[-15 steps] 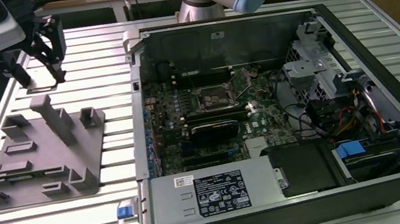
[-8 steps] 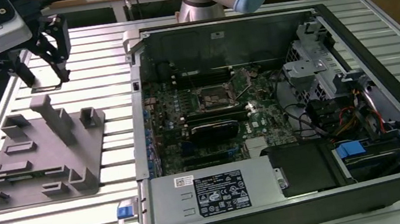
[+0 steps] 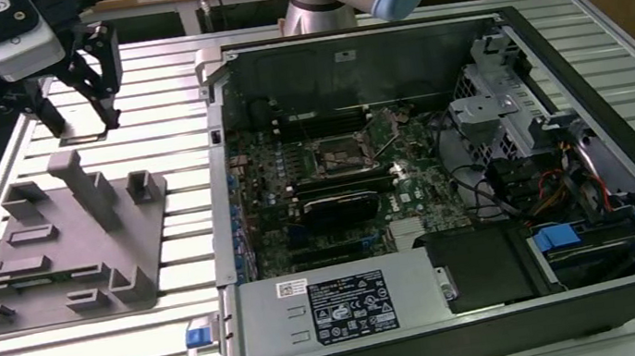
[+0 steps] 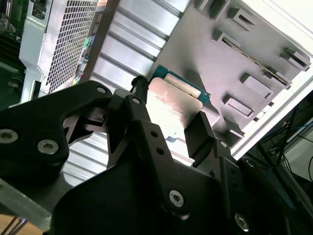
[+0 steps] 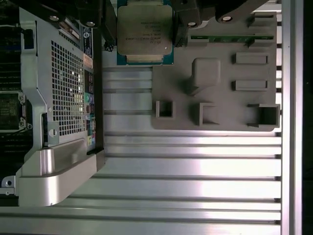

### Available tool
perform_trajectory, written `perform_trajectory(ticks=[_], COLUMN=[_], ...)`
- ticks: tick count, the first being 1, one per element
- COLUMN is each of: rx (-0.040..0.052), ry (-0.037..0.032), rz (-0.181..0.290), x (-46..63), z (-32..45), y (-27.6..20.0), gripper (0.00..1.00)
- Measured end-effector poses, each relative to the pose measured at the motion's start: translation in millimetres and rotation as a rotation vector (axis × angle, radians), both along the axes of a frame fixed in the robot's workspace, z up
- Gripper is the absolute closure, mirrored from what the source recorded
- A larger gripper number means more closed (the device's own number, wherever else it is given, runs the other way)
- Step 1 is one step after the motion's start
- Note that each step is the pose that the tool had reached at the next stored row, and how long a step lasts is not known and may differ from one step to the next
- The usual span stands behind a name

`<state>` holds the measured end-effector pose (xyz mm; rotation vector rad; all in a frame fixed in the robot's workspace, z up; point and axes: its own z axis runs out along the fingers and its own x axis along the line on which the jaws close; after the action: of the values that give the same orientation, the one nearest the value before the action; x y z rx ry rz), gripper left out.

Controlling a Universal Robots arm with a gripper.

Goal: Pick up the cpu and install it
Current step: 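Pick up the cpu and move it towards the insertion slot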

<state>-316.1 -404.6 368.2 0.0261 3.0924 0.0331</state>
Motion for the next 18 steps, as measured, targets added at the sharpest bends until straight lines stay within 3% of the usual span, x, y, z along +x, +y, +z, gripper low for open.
perform_trajectory(ticks=[18], rx=[0.0], ry=[0.0001], rz=[0.0], x=[14.5], z=[0.0], y=[0.7], gripper=[0.45])
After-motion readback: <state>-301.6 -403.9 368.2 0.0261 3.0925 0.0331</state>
